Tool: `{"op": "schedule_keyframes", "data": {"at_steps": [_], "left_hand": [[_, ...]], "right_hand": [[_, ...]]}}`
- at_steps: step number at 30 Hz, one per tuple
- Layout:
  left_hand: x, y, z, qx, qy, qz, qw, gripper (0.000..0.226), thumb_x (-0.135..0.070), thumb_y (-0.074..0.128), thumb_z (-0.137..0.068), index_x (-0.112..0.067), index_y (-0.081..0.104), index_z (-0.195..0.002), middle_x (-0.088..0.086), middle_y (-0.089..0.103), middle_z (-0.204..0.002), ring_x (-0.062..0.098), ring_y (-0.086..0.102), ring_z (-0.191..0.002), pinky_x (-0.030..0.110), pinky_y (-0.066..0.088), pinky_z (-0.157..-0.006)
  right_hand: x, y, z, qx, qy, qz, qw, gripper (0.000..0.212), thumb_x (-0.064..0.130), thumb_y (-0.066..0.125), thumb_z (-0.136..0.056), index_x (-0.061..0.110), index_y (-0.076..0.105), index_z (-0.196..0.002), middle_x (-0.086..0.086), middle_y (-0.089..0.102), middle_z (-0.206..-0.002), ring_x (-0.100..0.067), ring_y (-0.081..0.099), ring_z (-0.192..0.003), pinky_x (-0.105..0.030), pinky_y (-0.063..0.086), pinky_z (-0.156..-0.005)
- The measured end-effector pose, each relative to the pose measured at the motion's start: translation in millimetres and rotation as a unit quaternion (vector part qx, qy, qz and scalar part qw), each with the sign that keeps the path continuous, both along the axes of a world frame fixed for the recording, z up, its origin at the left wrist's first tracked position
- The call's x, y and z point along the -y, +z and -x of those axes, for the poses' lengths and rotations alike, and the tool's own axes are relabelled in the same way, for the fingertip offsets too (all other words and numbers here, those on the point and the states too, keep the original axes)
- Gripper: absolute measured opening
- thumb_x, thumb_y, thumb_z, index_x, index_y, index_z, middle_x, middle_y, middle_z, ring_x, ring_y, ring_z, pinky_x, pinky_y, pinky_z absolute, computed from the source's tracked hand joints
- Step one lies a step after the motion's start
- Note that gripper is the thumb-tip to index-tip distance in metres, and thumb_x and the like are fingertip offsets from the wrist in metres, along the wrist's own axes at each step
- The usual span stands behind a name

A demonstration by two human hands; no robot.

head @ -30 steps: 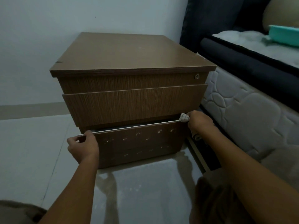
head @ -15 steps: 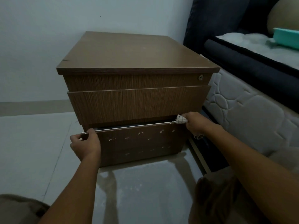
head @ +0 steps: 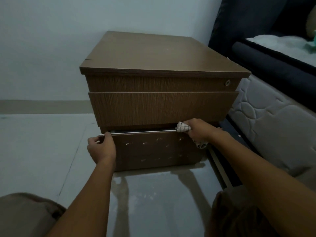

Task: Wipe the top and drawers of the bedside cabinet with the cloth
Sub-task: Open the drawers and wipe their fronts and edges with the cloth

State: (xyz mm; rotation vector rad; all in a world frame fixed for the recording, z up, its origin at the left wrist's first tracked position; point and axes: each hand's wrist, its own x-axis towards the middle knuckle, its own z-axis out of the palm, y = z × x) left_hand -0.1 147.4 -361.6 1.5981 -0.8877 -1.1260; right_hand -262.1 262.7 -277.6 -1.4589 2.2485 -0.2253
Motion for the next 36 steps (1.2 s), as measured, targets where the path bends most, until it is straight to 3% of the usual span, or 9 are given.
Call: {"op": "schedule_keyframes", "data": {"at_steps": [8, 17, 22, 28, 32, 34, 36], "left_hand": [[-10, -2, -14, -0.056, 0.0, 0.01, 0.998, 0.022, -0.03, 0.043, -0.099, -0.016, 0.059, -0.093, 0.001, 0.056, -0.083, 0.014, 0.052, -0.077, 0.03, 0.041, -0.07], [-5, -13, -24, -0.059, -0.016, -0.003, 0.998, 0.022, -0.024, 0.046, -0.097, -0.015, 0.065, -0.09, 0.005, 0.064, -0.091, 0.011, 0.055, -0.078, 0.025, 0.042, -0.062], [0, -19, -27, -0.067, -0.008, -0.018, 0.998, 0.025, -0.026, 0.051, -0.094, -0.015, 0.073, -0.099, 0.004, 0.07, -0.099, 0.02, 0.062, -0.094, 0.033, 0.05, -0.083], [-4, -19, -32, -0.106, -0.026, -0.018, 0.994, 0.034, -0.013, 0.045, -0.093, -0.02, 0.073, -0.11, 0.0, 0.071, -0.114, 0.016, 0.061, -0.107, 0.04, 0.048, -0.101], [-3, -21, -36, -0.124, -0.029, -0.017, 0.992, 0.037, -0.007, 0.043, -0.093, -0.018, 0.072, -0.112, 0.0, 0.07, -0.115, 0.016, 0.061, -0.106, 0.039, 0.048, -0.101], [-4, -21, -36, -0.119, -0.03, -0.022, 0.992, 0.037, -0.007, 0.041, -0.094, -0.015, 0.071, -0.115, 0.001, 0.07, -0.11, 0.015, 0.061, -0.1, 0.036, 0.05, -0.096], [-6, -20, -36, -0.112, -0.033, -0.029, 0.993, 0.032, -0.009, 0.04, -0.097, -0.014, 0.071, -0.105, 0.003, 0.068, -0.101, 0.016, 0.06, -0.093, 0.033, 0.05, -0.087]], "right_hand": [[25, -5, -40, 0.0, 0.032, 0.012, 0.999, 0.046, 0.01, 0.049, -0.096, 0.027, 0.048, -0.138, -0.003, 0.056, -0.133, -0.02, 0.054, -0.116, -0.03, 0.043, -0.085], [54, -15, -96, 0.002, 0.085, 0.055, 0.995, 0.044, 0.008, 0.051, -0.093, 0.024, 0.053, -0.134, -0.003, 0.06, -0.128, -0.018, 0.056, -0.114, -0.031, 0.046, -0.091], [73, -17, -133, 0.0, 0.108, 0.073, 0.992, 0.045, 0.006, 0.051, -0.091, 0.021, 0.053, -0.134, -0.005, 0.061, -0.125, -0.021, 0.057, -0.112, -0.036, 0.049, -0.093], [95, -24, -176, 0.012, 0.138, 0.092, 0.986, 0.045, 0.006, 0.054, -0.089, 0.021, 0.055, -0.131, -0.006, 0.063, -0.121, -0.022, 0.058, -0.109, -0.041, 0.05, -0.094], [109, -25, -209, 0.016, 0.15, 0.113, 0.982, 0.037, 0.007, 0.054, -0.089, 0.019, 0.058, -0.124, -0.005, 0.063, -0.115, -0.022, 0.057, -0.105, -0.039, 0.049, -0.091], [114, -25, -223, 0.022, 0.168, 0.124, 0.978, 0.028, 0.007, 0.055, -0.089, 0.018, 0.062, -0.114, -0.005, 0.064, -0.108, -0.02, 0.059, -0.099, -0.036, 0.051, -0.086], [119, -26, -235, 0.027, 0.185, 0.129, 0.974, 0.029, 0.006, 0.056, -0.087, 0.017, 0.064, -0.112, -0.005, 0.067, -0.106, -0.021, 0.061, -0.098, -0.037, 0.053, -0.085]]}}
